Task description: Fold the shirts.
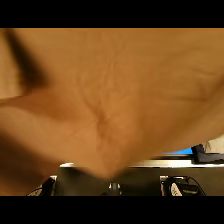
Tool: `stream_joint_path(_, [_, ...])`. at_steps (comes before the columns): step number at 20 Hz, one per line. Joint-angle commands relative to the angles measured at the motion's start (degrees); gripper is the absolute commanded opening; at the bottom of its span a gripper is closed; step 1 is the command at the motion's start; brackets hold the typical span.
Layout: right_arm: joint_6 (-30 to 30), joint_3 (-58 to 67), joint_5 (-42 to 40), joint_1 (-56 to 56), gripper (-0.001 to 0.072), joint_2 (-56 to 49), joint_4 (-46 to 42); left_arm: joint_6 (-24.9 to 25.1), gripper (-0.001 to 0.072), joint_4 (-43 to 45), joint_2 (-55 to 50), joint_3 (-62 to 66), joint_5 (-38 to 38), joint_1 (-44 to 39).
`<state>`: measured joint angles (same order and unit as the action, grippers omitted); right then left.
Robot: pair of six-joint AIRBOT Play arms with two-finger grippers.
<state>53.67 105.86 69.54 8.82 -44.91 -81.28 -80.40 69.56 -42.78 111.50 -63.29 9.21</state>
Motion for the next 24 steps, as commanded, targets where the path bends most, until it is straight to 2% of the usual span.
stream_joint_path(1, [2.2,0.0,16.0,0.0,0.0023,-10.0,-0.6,-1.2,0.0023,5.6,-6.1,-4.7,-12.4,0.0])
stream_joint_path(3, [0.5,-2.0,23.5,0.0,0.0022,-19.9,-1.0,-0.7,0.0022,5.7,-10.2,-12.0,-12.3,0.0])
stream_joint_path(5, [0.5,-6.3,22.8,-0.5,0.0021,-28.5,-0.8,-0.4,0.0022,5.5,-14.5,-22.1,-8.2,0.0])
stream_joint_path(9, [0.5,-10.3,7.6,-4.8,0.0022,-44.3,-2.3,-0.6,0.0023,-0.2,-24.5,-39.7,5.1,0.0])
stream_joint_path(12, [3.1,-10.3,-6.2,-7.3,0.0024,-52.3,-2.2,0.1,0.0023,-0.8,-32.1,-41.1,11.6,-0.8])
stream_joint_path(15, [9.2,-10.3,-18.7,-7.0,0.0024,-55.1,-1.9,0.9,0.0024,-0.8,-36.9,-41.1,24.5,-2.1])
stream_joint_path(17, [10.2,-10.3,-26.8,-6.6,0.0024,-55.6,-2.3,-0.9,0.0024,-0.8,-39.5,-41.0,33.6,-3.0])
stream_joint_path(19, [10.2,-10.3,-33.5,-6.4,0.0024,-55.7,-2.4,-3.7,0.0024,-0.8,-42.7,-39.6,38.7,-3.3])
stream_joint_path(21, [11.3,-10.4,-35.5,-6.1,0.0024,-55.7,-1.8,-4.3,0.0024,-1.8,-46.2,-36.6,39.1,-3.3])
stream_joint_path(24, [11.5,-10.4,-29.6,-6.2,0.0025,-56.7,-1.8,-4.3,0.0024,-7.1,-50.0,-35.4,37.4,-3.6])
